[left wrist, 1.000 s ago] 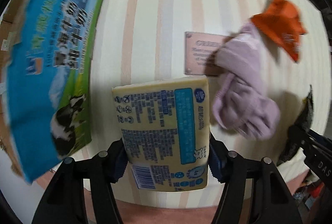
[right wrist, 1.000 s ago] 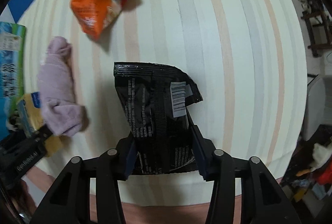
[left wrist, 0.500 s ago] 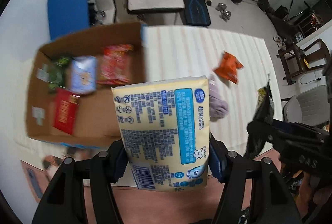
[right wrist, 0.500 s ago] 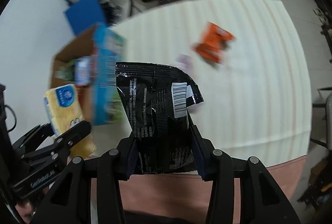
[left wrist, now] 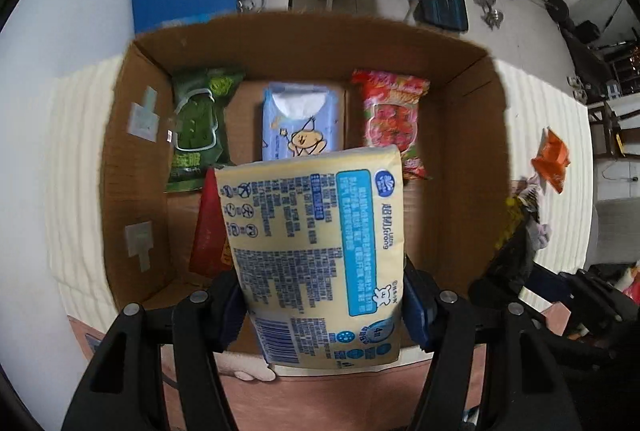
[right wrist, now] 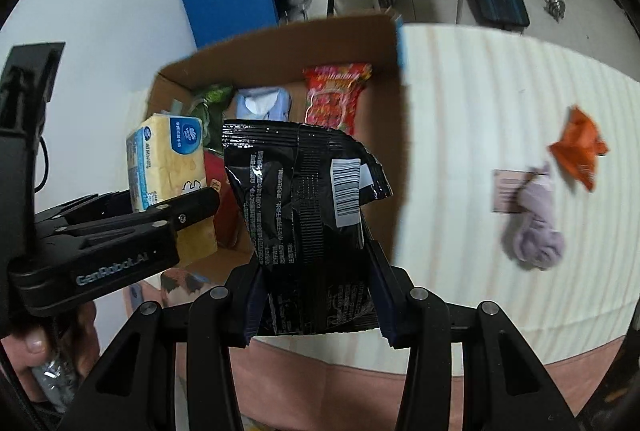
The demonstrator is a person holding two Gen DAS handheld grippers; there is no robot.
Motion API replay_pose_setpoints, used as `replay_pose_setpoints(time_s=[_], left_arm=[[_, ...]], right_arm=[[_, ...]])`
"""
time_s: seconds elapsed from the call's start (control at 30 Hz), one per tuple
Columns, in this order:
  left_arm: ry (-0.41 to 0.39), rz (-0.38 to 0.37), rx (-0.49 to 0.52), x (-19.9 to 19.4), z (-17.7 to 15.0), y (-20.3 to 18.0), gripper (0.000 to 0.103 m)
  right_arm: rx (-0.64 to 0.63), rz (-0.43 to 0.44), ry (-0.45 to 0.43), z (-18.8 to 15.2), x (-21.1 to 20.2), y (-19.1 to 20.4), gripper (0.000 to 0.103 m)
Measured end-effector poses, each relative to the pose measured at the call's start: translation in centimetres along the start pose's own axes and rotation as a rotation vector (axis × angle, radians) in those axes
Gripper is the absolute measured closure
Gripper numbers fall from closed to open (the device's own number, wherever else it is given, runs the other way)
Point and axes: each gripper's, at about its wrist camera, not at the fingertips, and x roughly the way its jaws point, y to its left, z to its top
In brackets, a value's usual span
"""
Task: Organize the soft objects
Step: 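Place the carton and black bag into the box and open both tools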
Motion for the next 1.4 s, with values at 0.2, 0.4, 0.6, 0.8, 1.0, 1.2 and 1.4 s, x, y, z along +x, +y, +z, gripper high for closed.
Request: replay_pose_setpoints(time_s=[0.2,0.4,0.6,0.8,1.0,1.2,1.4], left_arm=[[0.143,-0.03,0.021,5.6,1.3,0.5,0.041],[0.232,0.021,0.034,9.8,1.3,1.4,0.041],[0.257,0.079,-0.001,11.3,0.8,3.8,0.042],[0.249,0.06,-0.018,10.7,1.0,4.0,0.041],[0.255,0.003,-0.091,9.5,1.4,5.4,0.041],[0.212,-0.016,-0.1,6.5,1.6,5.7,0.029],[0.117,0.022,-0.065,2.1,1.0,5.5,0.012]], right_arm=[[0.007,-0.057,0.069,1.9,5.4,1.1,0.055],[-0.002,-0.101,0.118,2.3,8.9,1.2,0.054],[-0.017,-0.116,0.156,2.9,11.6,2.1,0.054],[-0.034,-0.097,0.165,3.5,12.9,3.2,0.054],[-0.048,-0.075,0.165,3.3,12.7,4.2,0.053],[-0.051,-0.027,0.181,3.4,11.9,5.2,0.019],[-0.044,-0.032,0.167,3.0,10.1,4.6,0.015]])
